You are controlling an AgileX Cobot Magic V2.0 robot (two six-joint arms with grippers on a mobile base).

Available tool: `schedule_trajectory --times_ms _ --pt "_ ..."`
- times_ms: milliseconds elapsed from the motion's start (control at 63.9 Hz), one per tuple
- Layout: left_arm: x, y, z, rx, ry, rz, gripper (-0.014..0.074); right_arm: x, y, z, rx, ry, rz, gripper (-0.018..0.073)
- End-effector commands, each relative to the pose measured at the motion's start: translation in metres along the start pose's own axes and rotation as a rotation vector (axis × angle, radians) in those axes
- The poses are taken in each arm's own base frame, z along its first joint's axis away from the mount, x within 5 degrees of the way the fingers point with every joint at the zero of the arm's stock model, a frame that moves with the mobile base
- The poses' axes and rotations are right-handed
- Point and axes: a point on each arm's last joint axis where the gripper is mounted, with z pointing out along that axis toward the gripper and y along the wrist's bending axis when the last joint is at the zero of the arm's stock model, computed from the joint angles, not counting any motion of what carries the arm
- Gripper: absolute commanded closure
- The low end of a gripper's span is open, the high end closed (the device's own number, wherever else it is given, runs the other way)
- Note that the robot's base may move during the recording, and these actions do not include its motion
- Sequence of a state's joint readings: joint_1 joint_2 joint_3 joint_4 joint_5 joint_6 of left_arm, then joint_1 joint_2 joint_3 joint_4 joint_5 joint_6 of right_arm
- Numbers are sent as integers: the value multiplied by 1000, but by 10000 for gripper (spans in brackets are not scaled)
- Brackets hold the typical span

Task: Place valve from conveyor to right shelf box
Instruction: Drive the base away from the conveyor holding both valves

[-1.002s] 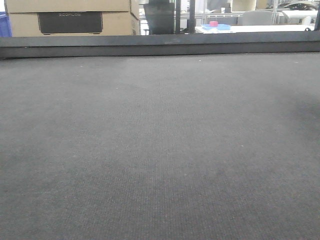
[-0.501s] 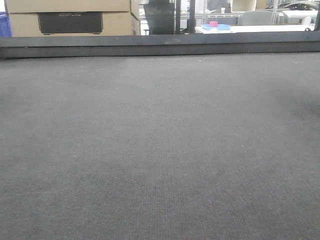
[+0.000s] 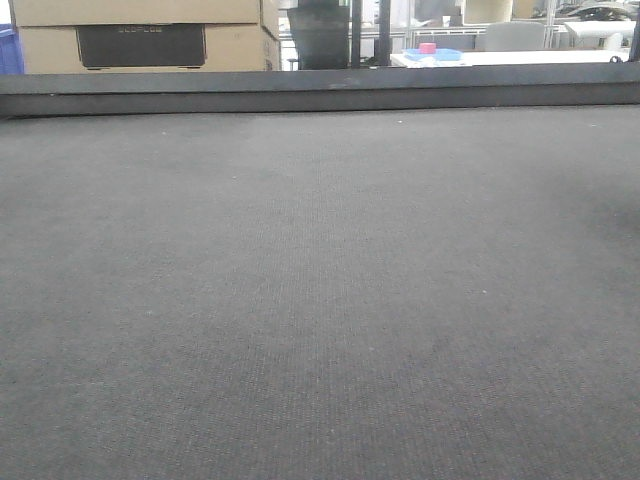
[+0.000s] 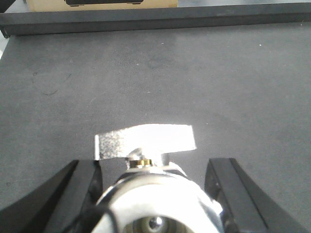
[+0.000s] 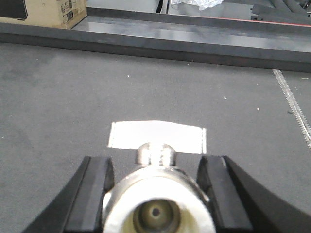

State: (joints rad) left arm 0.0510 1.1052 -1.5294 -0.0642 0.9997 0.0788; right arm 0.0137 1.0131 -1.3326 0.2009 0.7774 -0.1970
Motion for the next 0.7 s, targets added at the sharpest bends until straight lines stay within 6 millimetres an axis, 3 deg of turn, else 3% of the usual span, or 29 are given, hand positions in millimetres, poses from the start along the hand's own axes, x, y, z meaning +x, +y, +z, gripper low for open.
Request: schedule_trajectory --times_ms 0,689 --pt "-9 -2 -8 11 -94 -9 708 -8 0 -6 6 -67 -8 712" --pt "-10 -2 -8 11 -99 -9 708 -8 0 -6 8 -74 -8 712"
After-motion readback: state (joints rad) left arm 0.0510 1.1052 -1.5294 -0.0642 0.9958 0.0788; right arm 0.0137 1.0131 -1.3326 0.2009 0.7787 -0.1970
